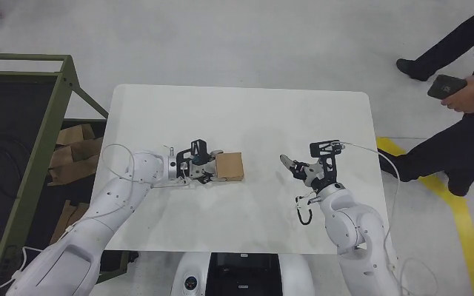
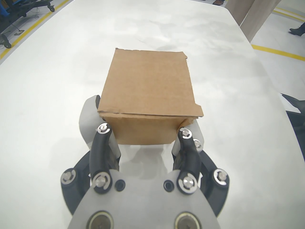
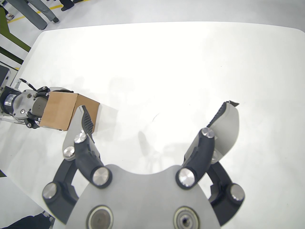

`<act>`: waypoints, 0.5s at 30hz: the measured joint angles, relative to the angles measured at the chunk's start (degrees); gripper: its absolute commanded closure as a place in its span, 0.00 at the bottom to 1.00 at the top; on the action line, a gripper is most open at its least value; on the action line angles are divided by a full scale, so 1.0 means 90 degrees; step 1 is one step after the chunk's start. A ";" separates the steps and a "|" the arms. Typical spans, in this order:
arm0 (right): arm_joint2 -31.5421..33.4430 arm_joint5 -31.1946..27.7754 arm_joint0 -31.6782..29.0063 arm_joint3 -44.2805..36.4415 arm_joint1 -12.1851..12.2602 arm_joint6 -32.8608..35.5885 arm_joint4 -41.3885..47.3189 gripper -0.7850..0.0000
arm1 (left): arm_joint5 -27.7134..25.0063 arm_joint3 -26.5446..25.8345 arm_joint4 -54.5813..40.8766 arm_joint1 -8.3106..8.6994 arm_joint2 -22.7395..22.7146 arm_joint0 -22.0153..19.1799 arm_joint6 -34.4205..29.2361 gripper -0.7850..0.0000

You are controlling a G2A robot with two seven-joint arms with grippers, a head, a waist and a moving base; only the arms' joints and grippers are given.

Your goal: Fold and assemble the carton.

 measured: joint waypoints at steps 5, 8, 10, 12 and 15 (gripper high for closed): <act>0.0000 0.0000 0.0000 0.0000 0.0000 0.0000 0.0000 0.00 | 0.0014 -0.0042 -0.0001 0.0014 0.0015 0.0006 0.0028 0.42; 0.0000 0.0000 0.0000 0.0000 0.0000 0.0000 0.0000 0.00 | 0.0018 -0.0063 -0.0001 0.0025 0.0018 0.0013 0.0040 0.26; 0.0000 0.0000 0.0000 0.0000 0.0000 0.0000 0.0000 0.00 | 0.0013 -0.0068 0.0001 0.0031 0.0024 0.0015 0.0038 0.12; 0.0000 0.0000 0.0000 0.0000 0.0000 0.0000 0.0000 0.00 | 0.0009 -0.0074 -0.0010 0.0035 0.0029 0.0017 0.0035 0.00; 0.0000 0.0000 0.0000 0.0000 0.0000 0.0000 0.0000 0.00 | 0.0017 -0.0082 -0.0038 0.0040 0.0035 0.0023 0.0039 0.00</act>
